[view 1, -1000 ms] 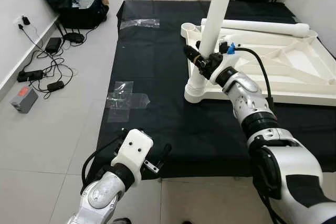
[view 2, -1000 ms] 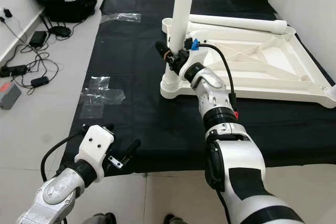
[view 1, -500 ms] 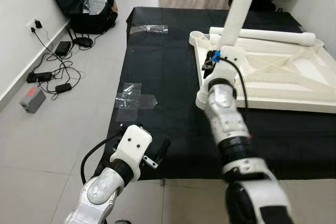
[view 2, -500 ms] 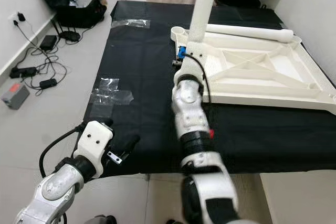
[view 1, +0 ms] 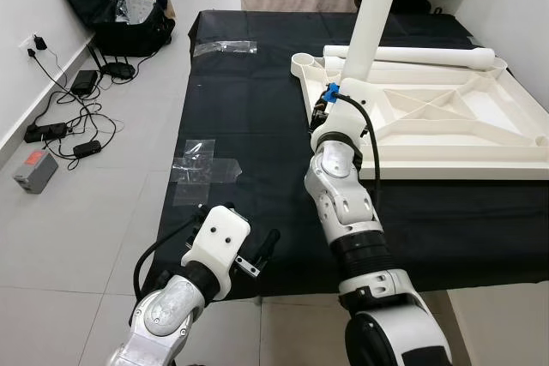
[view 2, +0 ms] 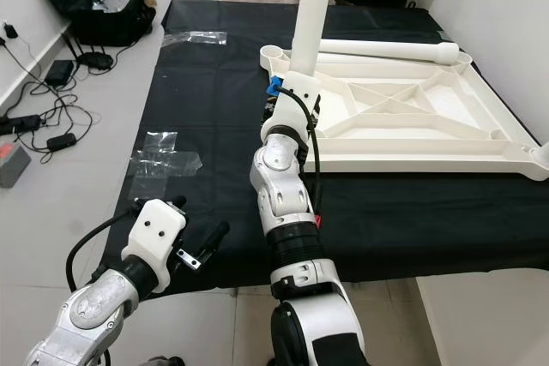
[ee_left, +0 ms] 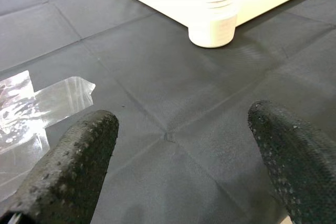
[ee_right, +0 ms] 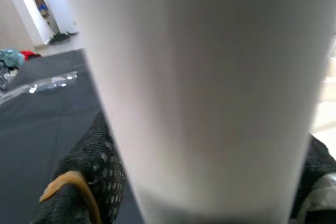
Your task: Building children table
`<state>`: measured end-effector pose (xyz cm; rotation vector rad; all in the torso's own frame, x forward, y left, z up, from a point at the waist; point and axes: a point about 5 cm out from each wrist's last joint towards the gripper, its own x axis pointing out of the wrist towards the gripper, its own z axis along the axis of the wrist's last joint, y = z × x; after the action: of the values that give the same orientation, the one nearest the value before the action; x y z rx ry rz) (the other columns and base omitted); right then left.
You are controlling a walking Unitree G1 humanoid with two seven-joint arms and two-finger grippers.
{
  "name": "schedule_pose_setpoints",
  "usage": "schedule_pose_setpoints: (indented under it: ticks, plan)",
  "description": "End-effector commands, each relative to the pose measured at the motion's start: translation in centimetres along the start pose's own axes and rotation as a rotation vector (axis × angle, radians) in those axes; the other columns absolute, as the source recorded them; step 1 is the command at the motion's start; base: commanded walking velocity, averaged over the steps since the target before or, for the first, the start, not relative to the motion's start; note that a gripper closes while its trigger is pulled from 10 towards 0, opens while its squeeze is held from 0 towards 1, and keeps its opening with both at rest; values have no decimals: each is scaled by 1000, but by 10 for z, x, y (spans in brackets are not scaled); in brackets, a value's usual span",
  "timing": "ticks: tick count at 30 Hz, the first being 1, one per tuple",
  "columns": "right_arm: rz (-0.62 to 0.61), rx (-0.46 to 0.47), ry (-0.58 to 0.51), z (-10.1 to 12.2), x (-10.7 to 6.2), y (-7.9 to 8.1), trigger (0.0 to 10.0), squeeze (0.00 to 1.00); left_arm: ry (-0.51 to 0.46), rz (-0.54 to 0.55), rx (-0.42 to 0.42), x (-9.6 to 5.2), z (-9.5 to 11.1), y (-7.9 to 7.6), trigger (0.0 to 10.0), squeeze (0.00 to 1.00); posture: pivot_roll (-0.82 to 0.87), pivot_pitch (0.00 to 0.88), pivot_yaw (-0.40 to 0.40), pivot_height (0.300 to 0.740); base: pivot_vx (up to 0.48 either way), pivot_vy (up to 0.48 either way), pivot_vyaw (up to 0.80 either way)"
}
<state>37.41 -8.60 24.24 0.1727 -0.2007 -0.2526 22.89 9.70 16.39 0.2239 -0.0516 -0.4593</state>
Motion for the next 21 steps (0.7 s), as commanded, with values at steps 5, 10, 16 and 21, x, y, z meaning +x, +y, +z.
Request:
schedule_pose_setpoints:
  ticks: [5, 10, 16, 21]
  plan:
    - [-33, -20, 21, -14, 3, -34, 10000, 0, 21, -8, -2, 0, -6, -3, 10000, 0, 102, 168, -50, 740, 0, 0, 0]
    - [161, 26, 27, -14, 15, -44, 10000, 0, 22, -6, -3, 1, -6, -2, 10000, 0, 103, 168, -47, 740, 0, 0, 0]
    - [372, 63, 37, -8, 26, -48, 10000, 0, 22, -8, 0, 1, -6, -1, 10000, 0, 107, 167, -49, 740, 0, 0, 0]
    - [596, 141, 53, 2, 33, -50, 10000, 0, 21, -4, 2, 1, -6, -1, 10000, 0, 112, 170, -50, 740, 0, 0, 0]
